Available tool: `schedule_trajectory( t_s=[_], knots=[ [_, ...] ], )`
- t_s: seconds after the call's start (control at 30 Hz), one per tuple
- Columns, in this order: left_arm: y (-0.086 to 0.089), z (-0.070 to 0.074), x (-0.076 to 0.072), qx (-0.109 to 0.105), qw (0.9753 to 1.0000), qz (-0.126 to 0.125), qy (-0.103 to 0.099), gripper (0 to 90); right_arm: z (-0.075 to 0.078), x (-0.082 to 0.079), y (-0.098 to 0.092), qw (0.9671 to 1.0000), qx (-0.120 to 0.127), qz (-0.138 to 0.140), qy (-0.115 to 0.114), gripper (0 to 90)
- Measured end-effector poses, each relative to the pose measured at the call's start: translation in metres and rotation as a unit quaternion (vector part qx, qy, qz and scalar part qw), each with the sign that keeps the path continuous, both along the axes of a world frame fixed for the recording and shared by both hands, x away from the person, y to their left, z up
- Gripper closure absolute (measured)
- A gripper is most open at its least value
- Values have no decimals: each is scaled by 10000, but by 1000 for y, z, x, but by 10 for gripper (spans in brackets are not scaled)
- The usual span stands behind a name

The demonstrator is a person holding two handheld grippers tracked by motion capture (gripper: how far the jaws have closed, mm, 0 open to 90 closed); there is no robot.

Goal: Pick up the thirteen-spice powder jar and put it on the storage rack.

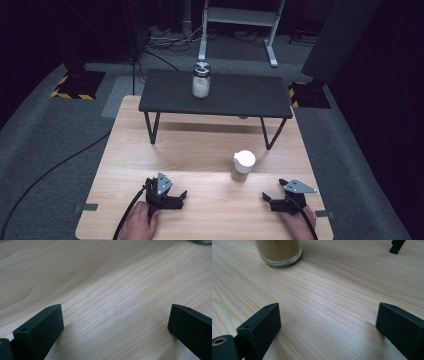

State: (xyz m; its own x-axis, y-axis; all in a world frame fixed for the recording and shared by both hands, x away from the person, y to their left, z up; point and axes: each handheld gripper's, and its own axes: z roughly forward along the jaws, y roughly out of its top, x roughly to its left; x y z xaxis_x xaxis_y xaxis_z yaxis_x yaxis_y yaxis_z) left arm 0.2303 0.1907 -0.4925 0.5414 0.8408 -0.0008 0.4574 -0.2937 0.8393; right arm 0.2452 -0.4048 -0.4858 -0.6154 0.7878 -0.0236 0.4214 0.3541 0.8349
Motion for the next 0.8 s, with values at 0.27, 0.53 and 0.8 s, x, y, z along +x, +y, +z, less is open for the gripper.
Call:
schedule_trajectory(
  t_s=[0.27, 0.53, 0.8],
  knots=[
    [0, 0, 0, 3, 10000, -2, 2, 3, 1, 2, -2, 10000, 0, 95, 22, 52],
    [0, 0, 0, -2, 10000, 1, 2, 3, 6, 7, 2, 9989, -188, 415, -59, 47],
    [0, 0, 0, -1, 10000, 1, 2, 3, 2, -3, -12, 9964, 451, 472, -540, 13]
  ],
)
